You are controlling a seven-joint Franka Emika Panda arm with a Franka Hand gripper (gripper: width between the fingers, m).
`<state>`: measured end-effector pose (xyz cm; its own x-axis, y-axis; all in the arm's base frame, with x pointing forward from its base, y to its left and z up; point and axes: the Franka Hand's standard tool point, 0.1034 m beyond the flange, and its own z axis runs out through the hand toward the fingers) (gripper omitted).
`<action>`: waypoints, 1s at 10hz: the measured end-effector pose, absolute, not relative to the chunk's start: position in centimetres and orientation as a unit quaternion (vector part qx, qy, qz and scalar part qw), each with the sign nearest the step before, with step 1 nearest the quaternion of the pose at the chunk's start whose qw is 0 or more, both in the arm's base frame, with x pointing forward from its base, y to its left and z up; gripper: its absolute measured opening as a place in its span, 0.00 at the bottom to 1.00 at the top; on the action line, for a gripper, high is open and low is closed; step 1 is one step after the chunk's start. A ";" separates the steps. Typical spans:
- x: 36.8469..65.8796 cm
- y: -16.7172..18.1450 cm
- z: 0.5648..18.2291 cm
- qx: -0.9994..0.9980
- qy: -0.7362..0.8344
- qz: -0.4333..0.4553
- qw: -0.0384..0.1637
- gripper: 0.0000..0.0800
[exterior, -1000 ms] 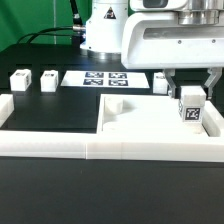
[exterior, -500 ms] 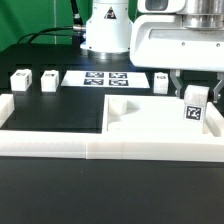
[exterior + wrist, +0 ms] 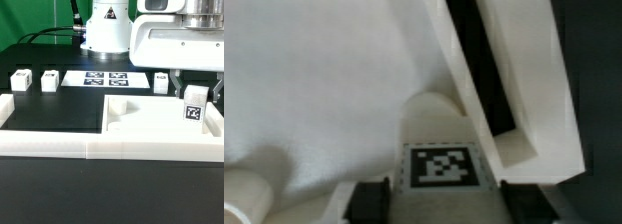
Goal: Assemble square table
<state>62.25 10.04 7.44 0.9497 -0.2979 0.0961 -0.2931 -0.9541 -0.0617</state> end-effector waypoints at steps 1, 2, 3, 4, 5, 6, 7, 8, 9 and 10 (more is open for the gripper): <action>62.3 10.0 7.4 -0.987 0.150 -0.052 0.023 0.37; 62.3 10.0 7.4 -0.987 0.150 -0.052 0.023 0.37; 62.3 10.0 7.4 -0.987 0.150 -0.052 0.023 0.37; 62.1 10.4 7.3 -0.971 0.232 -0.046 0.028 0.37; 62.2 10.4 7.4 -0.963 0.264 -0.045 0.030 0.37; 62.1 10.6 7.4 -0.940 0.336 -0.043 0.033 0.37; 62.1 11.2 7.3 -0.905 0.423 -0.039 0.039 0.37; 62.0 11.6 7.3 -0.862 0.503 -0.035 0.045 0.37; 62.1 11.8 7.2 -0.825 0.562 -0.030 0.058 0.37; 62.2 12.2 7.3 -0.781 0.621 -0.023 0.066 0.37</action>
Offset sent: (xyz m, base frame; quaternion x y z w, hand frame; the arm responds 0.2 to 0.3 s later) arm 0.0000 0.0000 0.0000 0.0000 0.0000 0.1938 0.9810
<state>62.22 12.23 7.27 0.2273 -0.9727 -0.0463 -0.9667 -0.2197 -0.1311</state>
